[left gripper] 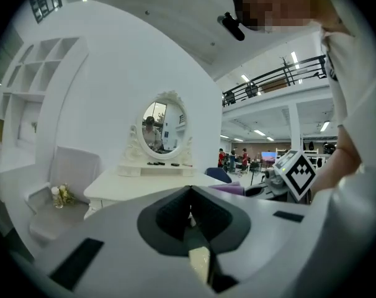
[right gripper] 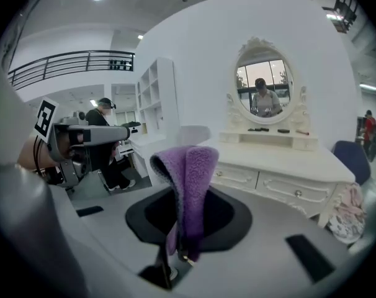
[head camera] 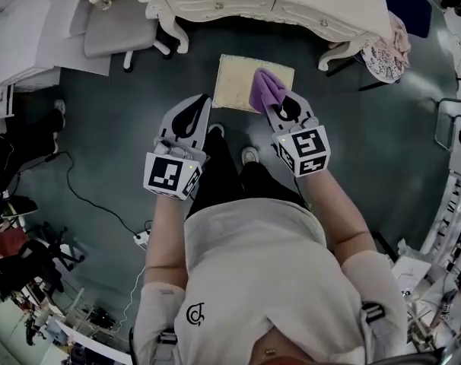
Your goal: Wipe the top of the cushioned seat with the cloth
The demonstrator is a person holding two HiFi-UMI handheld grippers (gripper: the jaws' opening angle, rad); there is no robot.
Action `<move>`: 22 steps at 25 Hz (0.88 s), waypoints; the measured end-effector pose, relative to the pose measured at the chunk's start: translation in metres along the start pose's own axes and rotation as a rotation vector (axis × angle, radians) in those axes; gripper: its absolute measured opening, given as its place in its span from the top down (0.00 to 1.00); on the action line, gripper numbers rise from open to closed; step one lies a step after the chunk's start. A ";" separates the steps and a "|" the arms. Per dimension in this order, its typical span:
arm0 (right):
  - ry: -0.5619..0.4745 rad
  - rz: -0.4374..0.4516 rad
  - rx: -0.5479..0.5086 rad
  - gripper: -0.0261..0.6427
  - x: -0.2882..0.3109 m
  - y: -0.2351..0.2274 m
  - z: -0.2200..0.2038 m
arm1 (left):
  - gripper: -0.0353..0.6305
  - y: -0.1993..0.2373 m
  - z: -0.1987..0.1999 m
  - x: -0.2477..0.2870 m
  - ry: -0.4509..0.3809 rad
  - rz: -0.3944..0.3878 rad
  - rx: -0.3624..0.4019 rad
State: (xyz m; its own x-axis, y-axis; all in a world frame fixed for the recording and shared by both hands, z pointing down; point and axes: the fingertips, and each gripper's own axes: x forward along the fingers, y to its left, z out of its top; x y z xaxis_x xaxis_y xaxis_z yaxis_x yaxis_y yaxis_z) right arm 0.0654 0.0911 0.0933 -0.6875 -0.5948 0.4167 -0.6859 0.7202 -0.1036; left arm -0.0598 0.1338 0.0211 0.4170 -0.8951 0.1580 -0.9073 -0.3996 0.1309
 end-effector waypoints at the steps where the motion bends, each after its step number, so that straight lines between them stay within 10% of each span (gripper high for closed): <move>1: 0.024 -0.006 0.011 0.84 0.016 -0.004 -0.006 | 0.93 0.010 -0.006 0.011 0.013 -0.021 -0.006; 22: 0.459 -0.108 0.177 0.84 0.300 -0.069 -0.244 | 0.93 0.194 -0.228 0.172 0.161 -0.258 -0.107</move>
State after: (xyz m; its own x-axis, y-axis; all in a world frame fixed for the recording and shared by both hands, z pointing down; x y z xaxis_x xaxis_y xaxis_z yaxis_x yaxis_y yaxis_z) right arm -0.0356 -0.0498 0.4461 -0.4620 -0.4152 0.7837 -0.8044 0.5683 -0.1731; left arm -0.1517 -0.0522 0.2971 0.6434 -0.7207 0.2580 -0.7633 -0.5784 0.2877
